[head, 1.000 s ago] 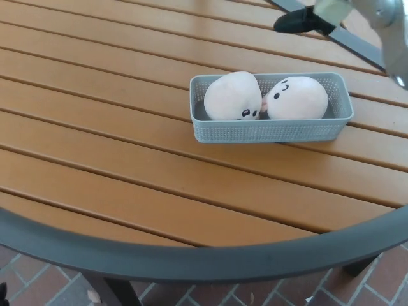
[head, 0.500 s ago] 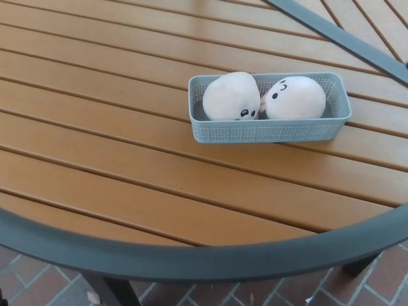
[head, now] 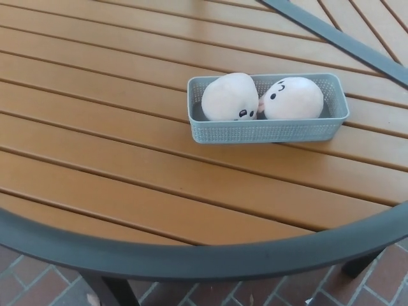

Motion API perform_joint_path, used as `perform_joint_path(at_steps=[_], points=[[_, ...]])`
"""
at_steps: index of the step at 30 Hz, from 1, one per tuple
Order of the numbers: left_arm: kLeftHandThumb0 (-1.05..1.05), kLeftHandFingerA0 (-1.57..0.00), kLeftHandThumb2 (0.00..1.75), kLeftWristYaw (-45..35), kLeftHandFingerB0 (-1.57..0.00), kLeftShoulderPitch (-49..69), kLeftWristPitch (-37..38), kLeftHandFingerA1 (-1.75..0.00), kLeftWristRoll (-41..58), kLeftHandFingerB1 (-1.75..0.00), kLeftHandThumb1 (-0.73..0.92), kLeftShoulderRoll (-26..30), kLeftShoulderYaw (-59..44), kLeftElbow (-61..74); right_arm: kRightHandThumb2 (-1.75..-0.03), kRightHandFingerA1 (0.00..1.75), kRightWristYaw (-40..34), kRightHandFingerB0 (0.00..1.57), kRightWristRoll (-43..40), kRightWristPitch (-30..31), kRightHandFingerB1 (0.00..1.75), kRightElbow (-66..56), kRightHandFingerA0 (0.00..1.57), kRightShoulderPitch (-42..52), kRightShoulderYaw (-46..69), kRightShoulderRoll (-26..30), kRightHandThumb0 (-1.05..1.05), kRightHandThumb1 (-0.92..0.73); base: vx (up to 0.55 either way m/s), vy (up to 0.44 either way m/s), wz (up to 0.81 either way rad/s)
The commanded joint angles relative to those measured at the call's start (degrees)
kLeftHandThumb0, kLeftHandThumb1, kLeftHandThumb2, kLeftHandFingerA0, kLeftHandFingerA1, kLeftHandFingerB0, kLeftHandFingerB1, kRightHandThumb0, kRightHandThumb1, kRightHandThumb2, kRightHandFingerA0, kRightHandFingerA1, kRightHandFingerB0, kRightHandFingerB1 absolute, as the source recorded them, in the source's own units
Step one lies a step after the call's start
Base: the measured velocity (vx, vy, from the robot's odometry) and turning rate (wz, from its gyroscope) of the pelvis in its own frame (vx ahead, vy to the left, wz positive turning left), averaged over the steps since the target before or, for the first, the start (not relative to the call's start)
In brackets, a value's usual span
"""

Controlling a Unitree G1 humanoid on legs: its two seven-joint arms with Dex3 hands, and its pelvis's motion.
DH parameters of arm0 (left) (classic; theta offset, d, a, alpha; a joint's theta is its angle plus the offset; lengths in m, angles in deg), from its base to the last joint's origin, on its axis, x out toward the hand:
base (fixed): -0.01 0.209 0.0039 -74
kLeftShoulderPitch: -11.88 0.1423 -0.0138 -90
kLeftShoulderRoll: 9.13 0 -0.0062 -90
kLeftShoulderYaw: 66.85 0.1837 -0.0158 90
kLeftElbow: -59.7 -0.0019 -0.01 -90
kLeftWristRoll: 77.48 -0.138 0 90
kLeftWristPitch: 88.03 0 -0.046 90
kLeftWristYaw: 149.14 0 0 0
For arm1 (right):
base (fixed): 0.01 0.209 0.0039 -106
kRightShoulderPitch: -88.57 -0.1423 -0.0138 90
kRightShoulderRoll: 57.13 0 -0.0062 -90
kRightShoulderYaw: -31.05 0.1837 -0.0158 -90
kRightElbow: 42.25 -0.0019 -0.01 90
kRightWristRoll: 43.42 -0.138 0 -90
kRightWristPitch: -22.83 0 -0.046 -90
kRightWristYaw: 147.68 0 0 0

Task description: The robot walks towards a desk kept outside and uses its right hand to pick up two emotional support dumplings one after the other and puts it in a container kept in front of it on the desk

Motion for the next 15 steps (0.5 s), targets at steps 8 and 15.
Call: perform_joint_path(at_steps=[8, 15], points=[[-0.18, -0.86, 0.58, 5.34, -0.74, 3.68, 4.51, -0.68, -3.33, -0.54, 0.62, 5.09, 0.67, -3.31, -0.61, 0.74, -28.48, 0.07, -22.01, -13.09, 0.35, 28.57, 0.00, 12.31, 25.45, -13.64, -0.71, -0.68, 0.00, 0.000, 0.00], [-0.23, -0.85, 0.56, 7.03, -0.75, 3.04, 1.14, -0.67, -6.26, -0.55, 0.53, 6.56, 4.53, -5.05, -0.97, 0.57, -20.42, 0.00, -17.65, -9.75, 0.51, 34.04, 0.06, 10.44, 15.74, -11.16, -0.39, -0.37, 0.00, 0.000, 0.00]])
